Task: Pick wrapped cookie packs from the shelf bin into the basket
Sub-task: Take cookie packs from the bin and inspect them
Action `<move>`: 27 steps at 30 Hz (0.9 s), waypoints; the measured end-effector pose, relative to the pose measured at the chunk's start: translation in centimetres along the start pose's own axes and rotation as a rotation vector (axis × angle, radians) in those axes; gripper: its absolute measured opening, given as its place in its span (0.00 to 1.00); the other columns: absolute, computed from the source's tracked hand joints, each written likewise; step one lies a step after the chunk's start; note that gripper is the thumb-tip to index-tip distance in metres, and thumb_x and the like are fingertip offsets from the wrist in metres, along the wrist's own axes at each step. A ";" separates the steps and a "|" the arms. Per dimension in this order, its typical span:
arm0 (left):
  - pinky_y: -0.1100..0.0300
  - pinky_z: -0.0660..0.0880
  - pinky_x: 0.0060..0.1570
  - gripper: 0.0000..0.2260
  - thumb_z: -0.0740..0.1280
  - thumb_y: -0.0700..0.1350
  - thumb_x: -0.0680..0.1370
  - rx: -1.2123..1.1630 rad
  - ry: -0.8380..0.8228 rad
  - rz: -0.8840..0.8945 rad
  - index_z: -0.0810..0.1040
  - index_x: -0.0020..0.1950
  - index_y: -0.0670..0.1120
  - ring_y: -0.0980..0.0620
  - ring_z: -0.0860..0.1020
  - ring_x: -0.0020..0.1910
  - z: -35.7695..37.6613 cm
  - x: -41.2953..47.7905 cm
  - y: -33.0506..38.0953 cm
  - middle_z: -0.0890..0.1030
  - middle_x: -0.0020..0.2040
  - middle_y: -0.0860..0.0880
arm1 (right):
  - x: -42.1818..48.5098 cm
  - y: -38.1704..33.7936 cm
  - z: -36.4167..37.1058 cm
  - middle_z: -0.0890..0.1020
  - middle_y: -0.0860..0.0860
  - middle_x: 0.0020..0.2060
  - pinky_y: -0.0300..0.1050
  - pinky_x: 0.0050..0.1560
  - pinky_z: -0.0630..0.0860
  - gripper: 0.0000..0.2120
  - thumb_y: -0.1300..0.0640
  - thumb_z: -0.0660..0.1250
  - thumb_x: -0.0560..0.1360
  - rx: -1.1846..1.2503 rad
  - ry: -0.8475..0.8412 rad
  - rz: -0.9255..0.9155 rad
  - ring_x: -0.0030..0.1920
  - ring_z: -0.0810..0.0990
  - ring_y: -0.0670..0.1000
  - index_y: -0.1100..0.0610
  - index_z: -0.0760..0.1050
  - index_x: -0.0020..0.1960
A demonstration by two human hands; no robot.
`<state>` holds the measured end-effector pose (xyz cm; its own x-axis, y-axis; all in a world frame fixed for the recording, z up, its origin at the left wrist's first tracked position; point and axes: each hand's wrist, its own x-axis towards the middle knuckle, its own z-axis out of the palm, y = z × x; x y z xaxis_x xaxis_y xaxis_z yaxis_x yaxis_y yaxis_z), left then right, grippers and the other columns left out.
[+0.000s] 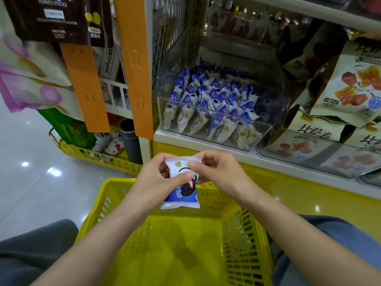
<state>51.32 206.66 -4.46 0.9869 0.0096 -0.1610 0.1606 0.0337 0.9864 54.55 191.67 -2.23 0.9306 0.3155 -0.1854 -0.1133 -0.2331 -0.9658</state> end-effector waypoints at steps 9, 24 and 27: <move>0.67 0.73 0.40 0.06 0.62 0.45 0.79 0.284 0.128 0.206 0.75 0.54 0.52 0.59 0.79 0.42 -0.5 0.8 -0.3 0.80 0.45 0.57 | -0.5 -0.3 0.7 0.82 0.57 0.42 0.36 0.39 0.80 0.08 0.64 0.62 0.77 0.095 0.080 -0.074 0.37 0.81 0.43 0.65 0.78 0.51; 0.48 0.74 0.59 0.16 0.60 0.51 0.78 -0.297 0.047 -0.210 0.71 0.61 0.43 0.47 0.79 0.55 0.9 1.0 -0.4 0.80 0.56 0.41 | -0.4 1.0 2.5 0.77 0.48 0.53 0.36 0.50 0.76 0.18 0.62 0.70 0.71 -0.146 0.207 -0.169 0.49 0.77 0.40 0.51 0.71 0.58; 0.55 0.79 0.50 0.11 0.57 0.47 0.81 -0.299 0.071 -0.191 0.74 0.58 0.46 0.50 0.82 0.49 1.0 1.1 -0.3 0.81 0.54 0.43 | -0.2 1.1 2.5 0.76 0.47 0.54 0.40 0.50 0.77 0.23 0.56 0.72 0.70 -0.090 0.152 0.025 0.49 0.77 0.45 0.55 0.68 0.62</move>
<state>52.33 205.62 -4.89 0.9342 0.0436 -0.3540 0.3205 0.3325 0.8870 53.39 193.64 -3.69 0.9706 0.1676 -0.1727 -0.1115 -0.3227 -0.9399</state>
